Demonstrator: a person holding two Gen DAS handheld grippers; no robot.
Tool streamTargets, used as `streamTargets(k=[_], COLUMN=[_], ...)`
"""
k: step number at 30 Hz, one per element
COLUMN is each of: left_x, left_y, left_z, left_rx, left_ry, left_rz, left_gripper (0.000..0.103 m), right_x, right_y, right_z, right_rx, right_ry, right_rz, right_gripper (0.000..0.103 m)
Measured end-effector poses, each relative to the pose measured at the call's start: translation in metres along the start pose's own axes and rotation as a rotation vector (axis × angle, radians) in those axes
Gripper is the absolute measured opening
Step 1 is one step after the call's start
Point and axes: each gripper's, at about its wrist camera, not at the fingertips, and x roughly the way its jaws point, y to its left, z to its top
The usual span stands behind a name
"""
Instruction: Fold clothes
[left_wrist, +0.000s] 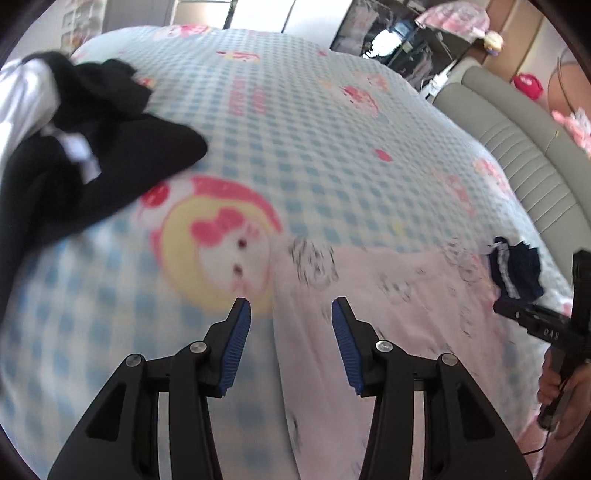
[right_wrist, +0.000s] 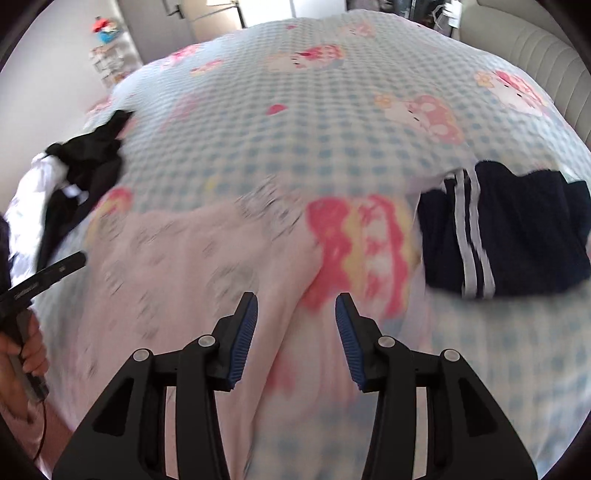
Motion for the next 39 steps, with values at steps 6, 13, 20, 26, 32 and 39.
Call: streamTargets(k=[6,13,20,26,32,39], left_x=[0.037,-0.012,-0.041,-0.035,-0.070,-0.102], left_y=[0.001,-0.032,-0.084,-0.095,-0.068,-0.072], left_z=[0.022,-0.014,-0.079,-0.133,-0.173,-0.190], left_rx=[0.074,0.130,0.188,0.157,0.090,-0.009], left_ry=[0.031,-0.017,0.024,0.143,0.184,0.153], left_rz=[0.073,-0.009,-0.122,-0.131,-0.091,-0.262], left_gripper=[0.041,0.039,0.039,0.040,0.040,0.041], right_x=[0.043,0.040,-0.045,-0.050,-0.049,-0.081], right_y=[-0.011,-0.050,0.008,0.060,0.060,0.070], right_z=[0.032,0.029,-0.039,-0.111,-0.169,-0.190], right_rx=[-0.012,0.065,-0.011,-0.076,-0.058,-0.063], right_ry=[0.028,0.017,-0.044,0.028,0.073,0.035], right_rz=[-0.058,-0.210,0.056,0.135,0.085,0.113], right_gripper=[0.043,0.026,0.042,0.042,0.042,0.045])
